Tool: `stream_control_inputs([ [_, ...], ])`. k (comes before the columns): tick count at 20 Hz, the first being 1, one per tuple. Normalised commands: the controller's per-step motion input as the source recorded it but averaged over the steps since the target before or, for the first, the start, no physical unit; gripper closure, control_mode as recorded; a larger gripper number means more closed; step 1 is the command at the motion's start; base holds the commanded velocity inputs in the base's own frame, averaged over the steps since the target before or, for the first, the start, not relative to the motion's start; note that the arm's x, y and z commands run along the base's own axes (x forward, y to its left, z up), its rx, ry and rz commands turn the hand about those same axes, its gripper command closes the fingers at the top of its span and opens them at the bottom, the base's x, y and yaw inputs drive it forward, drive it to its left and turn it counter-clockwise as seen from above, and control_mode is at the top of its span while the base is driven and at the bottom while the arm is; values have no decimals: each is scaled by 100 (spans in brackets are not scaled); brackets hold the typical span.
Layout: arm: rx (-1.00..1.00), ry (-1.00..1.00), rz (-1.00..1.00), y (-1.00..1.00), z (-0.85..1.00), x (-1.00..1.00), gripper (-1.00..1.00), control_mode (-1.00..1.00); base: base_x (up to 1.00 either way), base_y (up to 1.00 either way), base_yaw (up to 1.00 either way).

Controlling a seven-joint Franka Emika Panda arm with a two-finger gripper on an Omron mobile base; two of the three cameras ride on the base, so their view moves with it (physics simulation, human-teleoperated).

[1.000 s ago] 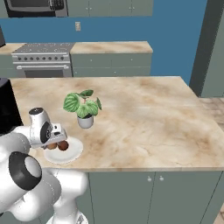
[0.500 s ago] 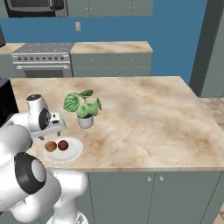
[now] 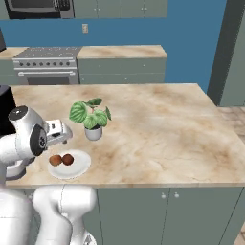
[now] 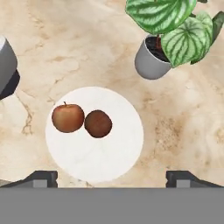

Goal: Pick the two apples from the fridge and place them on the plate next to the blender to make a fruit smoothie.

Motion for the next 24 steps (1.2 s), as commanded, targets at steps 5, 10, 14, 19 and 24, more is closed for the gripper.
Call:
stream_control_inputs([
  [5, 6, -69, 0, -60, 78, -100, -100, -100, 0, 0, 0],
  [10, 1, -47, 0, -43, 83, -100, -100, -100, 0, 0, 0],
  [14, 6, -21, -1, -62, 66, -93, -100, -100, 0, 0, 0],
  [19, 5, -16, -3, -45, 47, -77, -100, -100, 0, 0, 0],
  [24, 12, -24, -6, -71, 44, -83, -100, -100, 0, 0, 0],
])
